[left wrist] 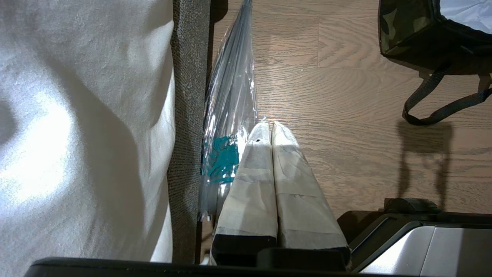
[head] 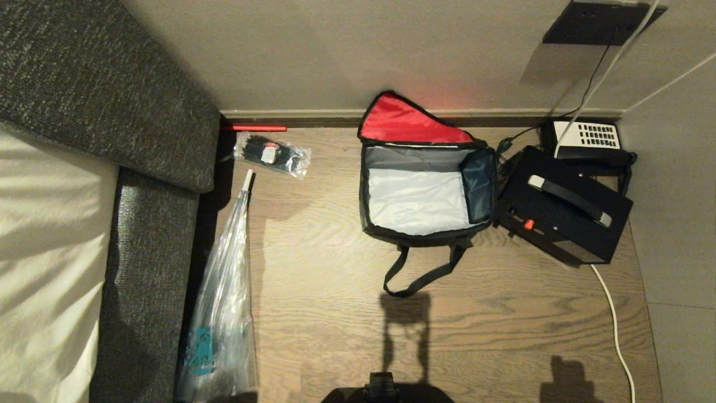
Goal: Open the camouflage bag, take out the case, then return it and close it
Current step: Grip the handle again
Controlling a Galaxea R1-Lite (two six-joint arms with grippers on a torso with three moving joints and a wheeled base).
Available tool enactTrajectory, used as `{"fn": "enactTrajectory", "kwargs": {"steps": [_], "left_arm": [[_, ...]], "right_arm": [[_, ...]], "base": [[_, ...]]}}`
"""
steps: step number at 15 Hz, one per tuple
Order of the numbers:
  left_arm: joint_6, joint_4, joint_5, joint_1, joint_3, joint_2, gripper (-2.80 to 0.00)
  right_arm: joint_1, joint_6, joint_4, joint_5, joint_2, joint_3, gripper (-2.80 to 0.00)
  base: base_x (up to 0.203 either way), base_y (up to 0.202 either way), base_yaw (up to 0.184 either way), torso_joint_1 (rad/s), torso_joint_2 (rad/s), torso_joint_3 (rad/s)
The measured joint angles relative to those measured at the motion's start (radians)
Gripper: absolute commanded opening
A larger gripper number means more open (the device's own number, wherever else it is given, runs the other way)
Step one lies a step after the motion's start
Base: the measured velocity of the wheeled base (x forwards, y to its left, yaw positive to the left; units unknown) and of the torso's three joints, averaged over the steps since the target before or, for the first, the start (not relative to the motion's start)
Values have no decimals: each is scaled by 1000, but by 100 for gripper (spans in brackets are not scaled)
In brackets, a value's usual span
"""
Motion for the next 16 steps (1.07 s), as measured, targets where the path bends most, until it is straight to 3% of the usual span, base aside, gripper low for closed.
{"fn": "enactTrajectory", "kwargs": {"steps": [16], "left_arm": [[0,0,0,0,0,0,-280]], "right_arm": [[0,0,0,-1,0,0,-280]], "base": [[0,0,0,0,0,0]]}}
